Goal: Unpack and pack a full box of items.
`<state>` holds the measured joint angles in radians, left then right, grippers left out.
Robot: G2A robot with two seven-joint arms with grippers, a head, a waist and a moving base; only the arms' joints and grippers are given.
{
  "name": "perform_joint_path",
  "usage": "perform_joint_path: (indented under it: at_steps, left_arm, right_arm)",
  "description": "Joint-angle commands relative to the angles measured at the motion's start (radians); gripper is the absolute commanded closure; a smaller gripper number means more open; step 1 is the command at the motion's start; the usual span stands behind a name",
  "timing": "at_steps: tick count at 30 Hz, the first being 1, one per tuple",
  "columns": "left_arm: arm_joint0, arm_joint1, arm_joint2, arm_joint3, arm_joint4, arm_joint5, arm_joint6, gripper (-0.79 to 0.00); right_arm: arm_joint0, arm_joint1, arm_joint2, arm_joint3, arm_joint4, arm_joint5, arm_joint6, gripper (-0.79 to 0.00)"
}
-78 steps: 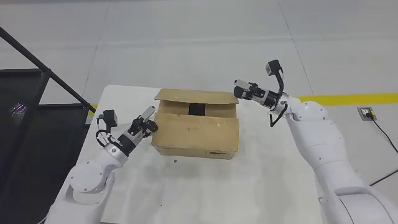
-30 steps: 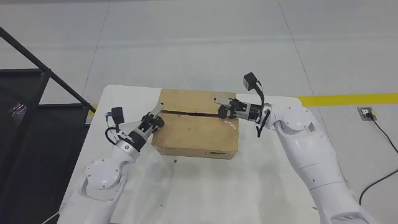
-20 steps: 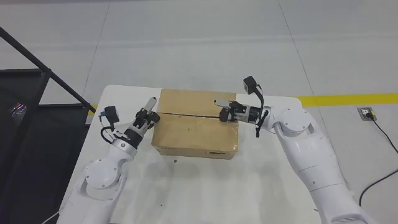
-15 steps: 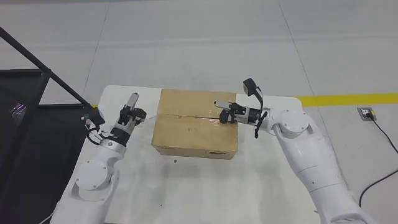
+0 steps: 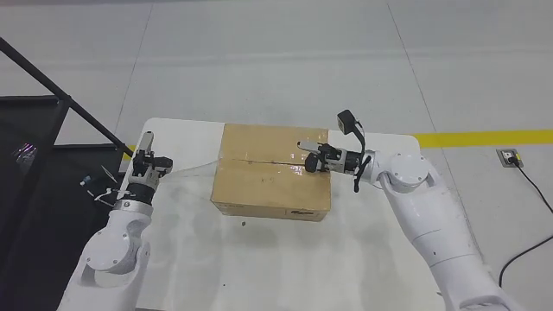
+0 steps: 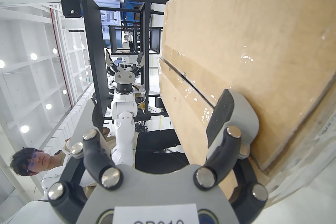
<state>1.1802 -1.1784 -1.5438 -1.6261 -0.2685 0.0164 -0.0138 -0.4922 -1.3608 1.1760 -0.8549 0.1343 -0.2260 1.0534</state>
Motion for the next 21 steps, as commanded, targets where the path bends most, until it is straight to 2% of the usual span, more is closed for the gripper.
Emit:
perform_joint_path:
  at_steps: [1,8,11,16,21]
  left_arm:
    - [0.009,-0.002,0.005,0.031,-0.006,0.008,-0.007,-0.785]
    - [0.048,-0.011,0.048,0.147,-0.042,-0.003,-0.068,-0.785]
    - [0.039,-0.016,0.067,0.193,-0.049,-0.023,-0.086,-0.785]
    - [-0.039,-0.030,0.109,0.298,-0.098,-0.039,-0.110,-0.785]
    - [-0.155,-0.051,0.154,0.433,-0.187,-0.043,-0.133,-0.785]
  right_arm:
    - [0.000,0.000,0.000,0.000,0.000,0.000,0.000,-0.785]
    - [0.000,0.000,0.000,0.000,0.000,0.000,0.000,-0.785]
    - [0.000,0.000,0.000,0.000,0.000,0.000,0.000,-0.785]
    - [0.000,0.000,0.000,0.000,0.000,0.000,0.000,-0.785]
    - [0.000,0.000,0.000,0.000,0.000,0.000,0.000,-0.785]
